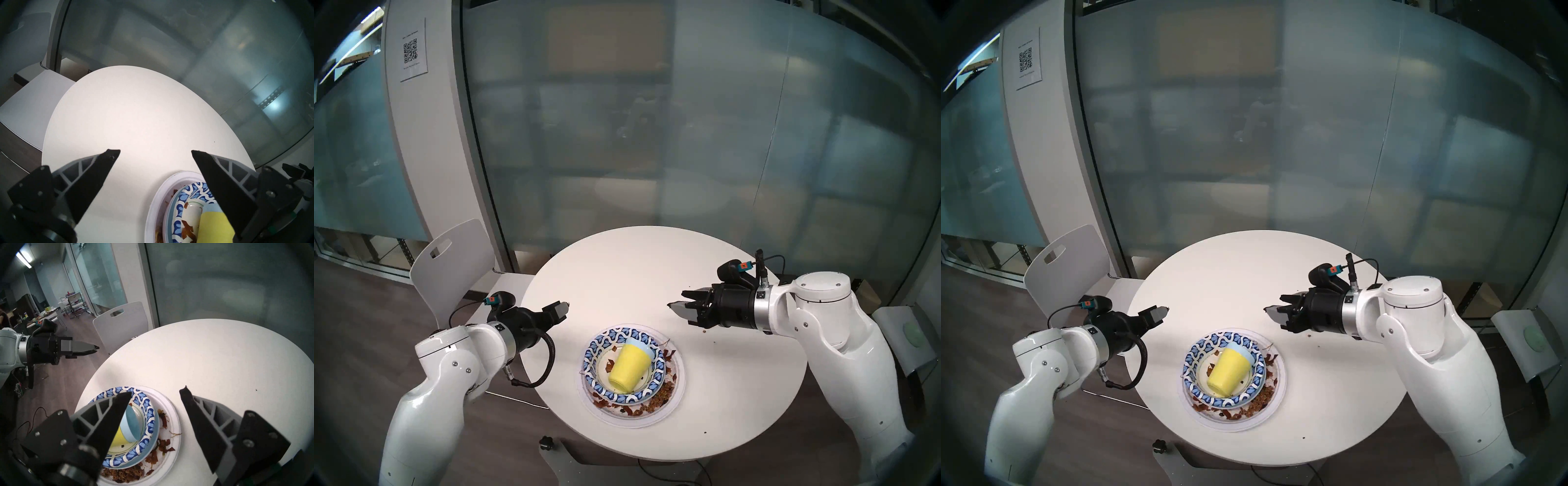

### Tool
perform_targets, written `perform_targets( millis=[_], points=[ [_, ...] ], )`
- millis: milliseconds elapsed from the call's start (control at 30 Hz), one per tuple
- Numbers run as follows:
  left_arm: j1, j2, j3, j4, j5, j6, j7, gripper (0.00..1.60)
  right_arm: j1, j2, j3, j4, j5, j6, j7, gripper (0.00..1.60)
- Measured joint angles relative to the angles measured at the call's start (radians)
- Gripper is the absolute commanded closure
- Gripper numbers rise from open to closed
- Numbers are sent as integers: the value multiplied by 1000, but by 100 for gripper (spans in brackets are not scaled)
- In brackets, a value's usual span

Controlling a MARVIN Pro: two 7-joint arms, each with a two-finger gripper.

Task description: Stack the plates into one stack

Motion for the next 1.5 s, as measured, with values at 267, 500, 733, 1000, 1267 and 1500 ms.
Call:
perform_targets(
  millis=[267,500,733,1000,1267,1500],
  points=[
    [-6,2,44,-57,48,-14,22,0,-110,-46,95,-33,2,-78,-50,18],
    [-10,3,84,-101,101,-35,39,0,-203,-94,172,-48,-21,-171,-88,17],
    [-6,4,113,-116,158,-66,56,0,-295,-151,242,-55,-77,-278,-112,13],
    [10,7,119,-112,199,-97,64,0,-395,-217,278,-57,-157,-395,-117,14],
    [27,8,115,-108,234,-133,55,0,-499,-292,306,-59,-241,-520,-112,11],
    [37,8,116,-102,259,-160,42,0,-551,-353,323,-54,-288,-621,-89,0]
  ],
)
